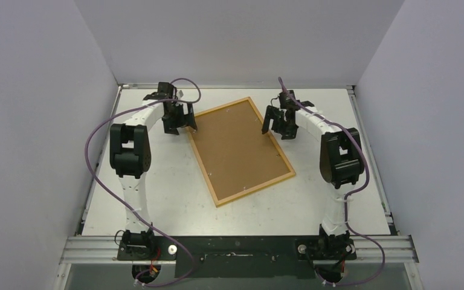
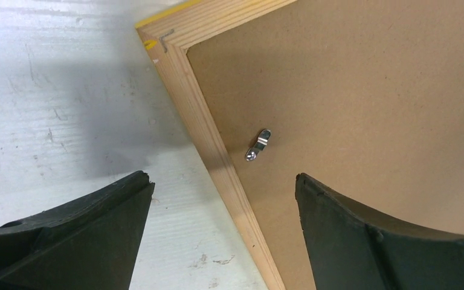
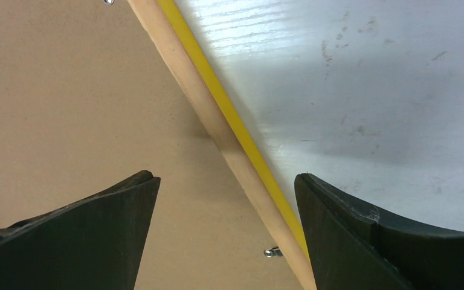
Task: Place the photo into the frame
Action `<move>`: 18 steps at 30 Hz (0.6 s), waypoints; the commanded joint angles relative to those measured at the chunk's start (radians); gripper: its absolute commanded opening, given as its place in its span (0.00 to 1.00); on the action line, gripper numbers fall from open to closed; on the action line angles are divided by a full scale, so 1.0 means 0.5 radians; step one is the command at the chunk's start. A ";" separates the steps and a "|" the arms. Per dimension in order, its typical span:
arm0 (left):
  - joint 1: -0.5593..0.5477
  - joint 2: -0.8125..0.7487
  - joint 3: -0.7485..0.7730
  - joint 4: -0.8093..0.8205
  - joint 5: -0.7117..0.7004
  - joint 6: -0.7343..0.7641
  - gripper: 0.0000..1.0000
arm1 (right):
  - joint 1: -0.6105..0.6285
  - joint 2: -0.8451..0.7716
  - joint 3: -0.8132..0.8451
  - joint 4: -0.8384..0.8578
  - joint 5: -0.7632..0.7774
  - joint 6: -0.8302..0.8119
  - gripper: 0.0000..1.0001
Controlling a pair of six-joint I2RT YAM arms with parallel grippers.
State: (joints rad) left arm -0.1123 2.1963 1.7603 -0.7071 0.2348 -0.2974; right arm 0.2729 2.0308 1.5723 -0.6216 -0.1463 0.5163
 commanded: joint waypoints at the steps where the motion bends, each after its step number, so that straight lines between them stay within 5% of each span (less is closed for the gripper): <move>1: -0.006 0.067 0.142 -0.001 0.056 -0.019 0.85 | 0.004 0.015 0.019 0.120 -0.141 0.035 0.86; 18: -0.111 0.212 0.290 -0.088 -0.291 -0.160 0.63 | 0.019 0.113 -0.020 0.135 -0.224 0.038 0.83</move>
State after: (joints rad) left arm -0.1524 2.2799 1.8591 -0.7399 0.1677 -0.3325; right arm 0.2760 2.0758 1.5681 -0.5831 -0.2394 0.5323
